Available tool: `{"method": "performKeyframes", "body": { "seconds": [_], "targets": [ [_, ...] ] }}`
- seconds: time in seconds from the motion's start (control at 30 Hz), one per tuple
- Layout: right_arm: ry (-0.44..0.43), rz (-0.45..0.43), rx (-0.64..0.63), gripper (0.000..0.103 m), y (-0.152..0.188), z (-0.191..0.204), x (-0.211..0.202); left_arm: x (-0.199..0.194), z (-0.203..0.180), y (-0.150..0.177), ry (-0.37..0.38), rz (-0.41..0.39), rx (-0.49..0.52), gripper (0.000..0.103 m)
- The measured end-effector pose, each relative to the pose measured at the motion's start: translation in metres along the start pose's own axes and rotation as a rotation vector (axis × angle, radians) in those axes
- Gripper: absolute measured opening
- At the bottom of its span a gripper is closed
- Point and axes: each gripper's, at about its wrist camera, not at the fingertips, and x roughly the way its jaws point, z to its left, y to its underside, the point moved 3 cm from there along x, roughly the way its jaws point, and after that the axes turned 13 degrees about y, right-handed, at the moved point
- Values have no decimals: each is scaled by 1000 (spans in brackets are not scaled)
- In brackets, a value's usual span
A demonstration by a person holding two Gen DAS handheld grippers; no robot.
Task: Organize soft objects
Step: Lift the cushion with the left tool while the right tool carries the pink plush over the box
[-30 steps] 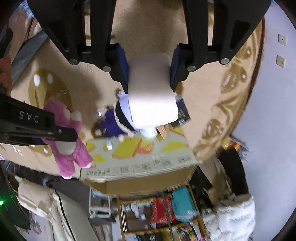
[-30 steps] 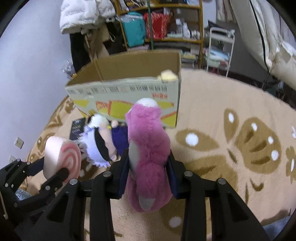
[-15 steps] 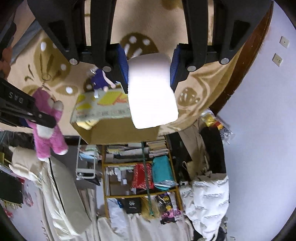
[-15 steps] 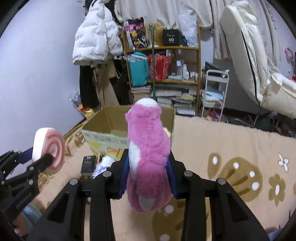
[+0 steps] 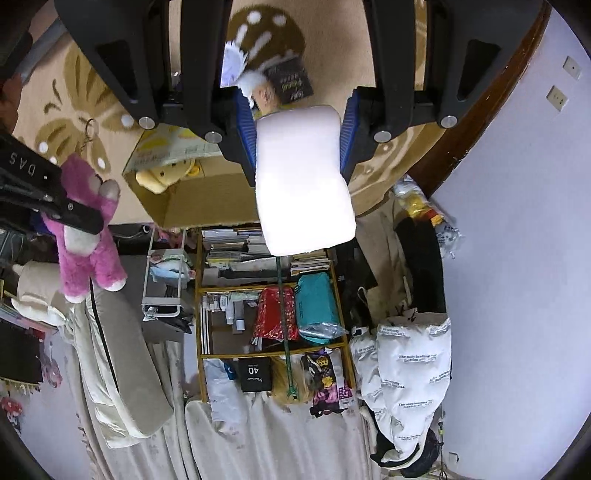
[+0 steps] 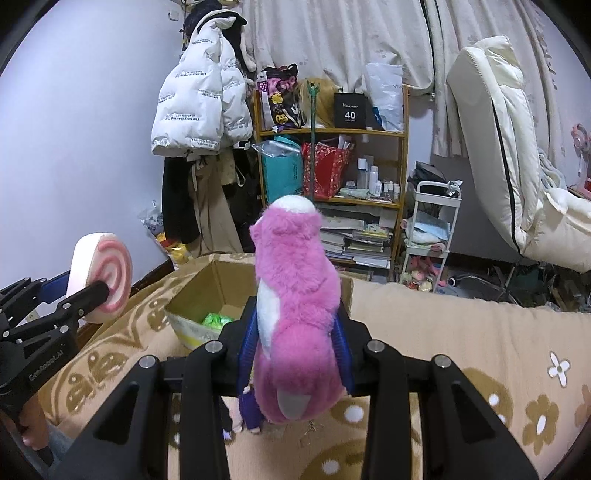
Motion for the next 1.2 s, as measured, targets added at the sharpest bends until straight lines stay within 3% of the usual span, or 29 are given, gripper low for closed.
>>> {"method": "performKeyframes", "body": {
  "seconds": [0.43,0.83,1.2],
  "targets": [
    [0,-25,-40,39,-33,8,44,48,2,-46,-13,-41,61,38],
    [-10,15,-8,39,-21,3,82,88,5,-28,-11,-7,64,38],
    [-16,58,-64,39,-8,13,106,117,8,-14,24,37,53,38]
  ]
}}
